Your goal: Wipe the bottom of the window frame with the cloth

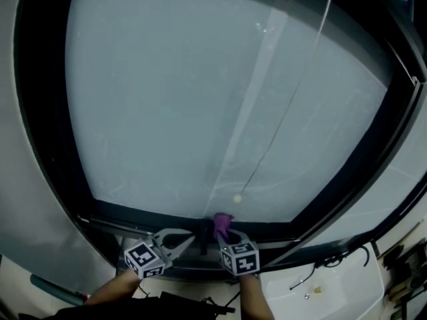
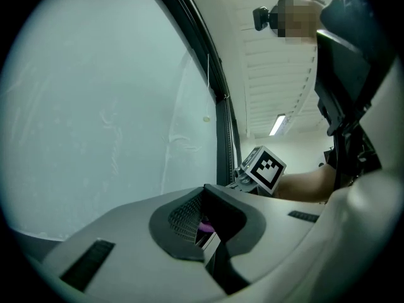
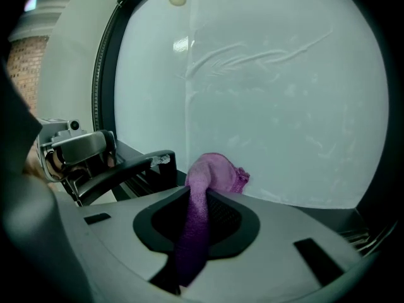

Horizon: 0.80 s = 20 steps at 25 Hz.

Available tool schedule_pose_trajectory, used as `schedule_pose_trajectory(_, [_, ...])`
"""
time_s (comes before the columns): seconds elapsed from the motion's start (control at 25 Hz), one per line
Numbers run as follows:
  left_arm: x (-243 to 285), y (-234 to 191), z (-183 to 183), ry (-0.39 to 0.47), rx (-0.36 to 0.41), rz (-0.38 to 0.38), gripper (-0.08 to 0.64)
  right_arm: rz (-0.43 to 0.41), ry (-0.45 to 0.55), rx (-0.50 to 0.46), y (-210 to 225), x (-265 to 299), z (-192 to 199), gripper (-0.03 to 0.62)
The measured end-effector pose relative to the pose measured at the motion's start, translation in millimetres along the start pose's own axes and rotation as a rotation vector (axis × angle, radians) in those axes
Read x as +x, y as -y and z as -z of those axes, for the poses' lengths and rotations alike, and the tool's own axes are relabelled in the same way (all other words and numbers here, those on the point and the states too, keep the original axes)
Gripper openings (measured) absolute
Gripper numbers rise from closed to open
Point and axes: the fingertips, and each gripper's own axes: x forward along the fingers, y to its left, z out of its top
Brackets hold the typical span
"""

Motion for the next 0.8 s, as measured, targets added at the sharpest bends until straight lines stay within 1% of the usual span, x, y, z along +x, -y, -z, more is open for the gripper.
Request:
schedule_pose_trajectory(0.16, [-9.8,-6.0,-3.7,0.011,0.011,-0.05,0.002,0.032,0.031,-0.057,-5.3,1.2,-12.0,0.074])
schedule_pose_trajectory(0.24, [-16.3,-8.4,-3.0,0.01,0.013,-0.07,0.002,0.043,0.043,-0.066,-8.4,0.4,-14.7,0.074])
schedule_pose_trajectory(0.32, [-22.6,-8.6,-0.3,0.007,0.004,-0.074,0.002,0.046,0.049,-0.067,-10.8,-0.3,-14.8,0.074])
schedule_pose_trajectory(0.4, [-27.1,-7.8,0.5,0.006,-0.005,-0.068,0.002,0.022,0.062,-0.07,-16.9,-3.1,-18.1,0.074])
schedule_pose_trajectory(0.52, [-33.4,-9.2,1.2,0.015,-0.03,-0.065,0.002,-0.063,0.097,-0.073,-33.6,-6.2,-22.0,0.075])
schedule_pose_trajectory(0.68, [-44.1,-10.0,6.5,0.007,-0.025,-0.071,0.002,-0.076,0.128,-0.024,-35.8,-5.3,-16.3,0.075])
schedule_pose_trajectory(0.8, [-53.9,-9.6,11.7,-0.001,-0.031,-0.089,0.002,-0.102,0.111,-0.002,-39.4,-5.4,-9.4,0.075])
